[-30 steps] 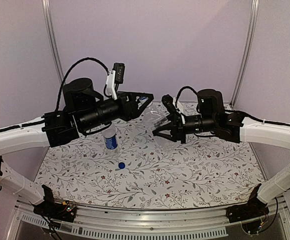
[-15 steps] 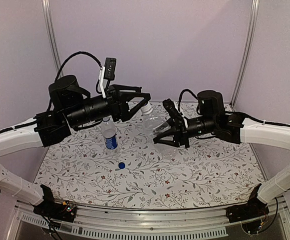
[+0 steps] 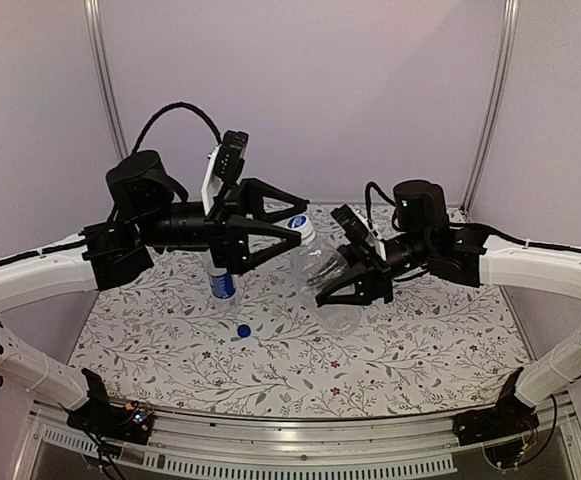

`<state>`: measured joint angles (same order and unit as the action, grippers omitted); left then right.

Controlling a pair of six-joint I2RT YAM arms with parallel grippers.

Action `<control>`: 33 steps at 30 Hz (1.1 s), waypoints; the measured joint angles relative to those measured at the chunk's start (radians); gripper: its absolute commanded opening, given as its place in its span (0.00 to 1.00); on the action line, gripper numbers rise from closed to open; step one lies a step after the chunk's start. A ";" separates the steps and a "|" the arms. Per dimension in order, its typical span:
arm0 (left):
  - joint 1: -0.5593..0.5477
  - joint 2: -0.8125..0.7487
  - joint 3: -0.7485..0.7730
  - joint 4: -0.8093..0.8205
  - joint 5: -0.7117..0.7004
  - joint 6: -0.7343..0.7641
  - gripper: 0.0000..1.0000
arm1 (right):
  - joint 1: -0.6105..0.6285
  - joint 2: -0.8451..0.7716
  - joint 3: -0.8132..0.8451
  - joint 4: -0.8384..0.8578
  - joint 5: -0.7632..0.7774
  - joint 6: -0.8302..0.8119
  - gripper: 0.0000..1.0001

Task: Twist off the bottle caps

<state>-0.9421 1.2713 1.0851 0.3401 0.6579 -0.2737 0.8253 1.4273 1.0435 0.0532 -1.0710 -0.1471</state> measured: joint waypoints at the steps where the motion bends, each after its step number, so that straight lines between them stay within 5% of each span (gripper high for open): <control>1: 0.000 0.006 0.001 0.002 0.015 0.002 0.75 | 0.000 0.003 0.001 0.000 -0.009 0.000 0.25; 22: 0.005 0.059 0.012 0.045 0.119 0.031 0.41 | 0.000 0.021 0.008 0.004 -0.061 -0.001 0.25; 33: 0.017 0.064 0.012 0.048 0.100 0.021 0.12 | 0.000 0.022 0.008 0.004 -0.056 -0.002 0.25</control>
<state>-0.9253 1.3357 1.0973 0.3882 0.7574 -0.2523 0.8253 1.4490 1.0519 0.0574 -1.1267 -0.1486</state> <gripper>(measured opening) 0.278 0.305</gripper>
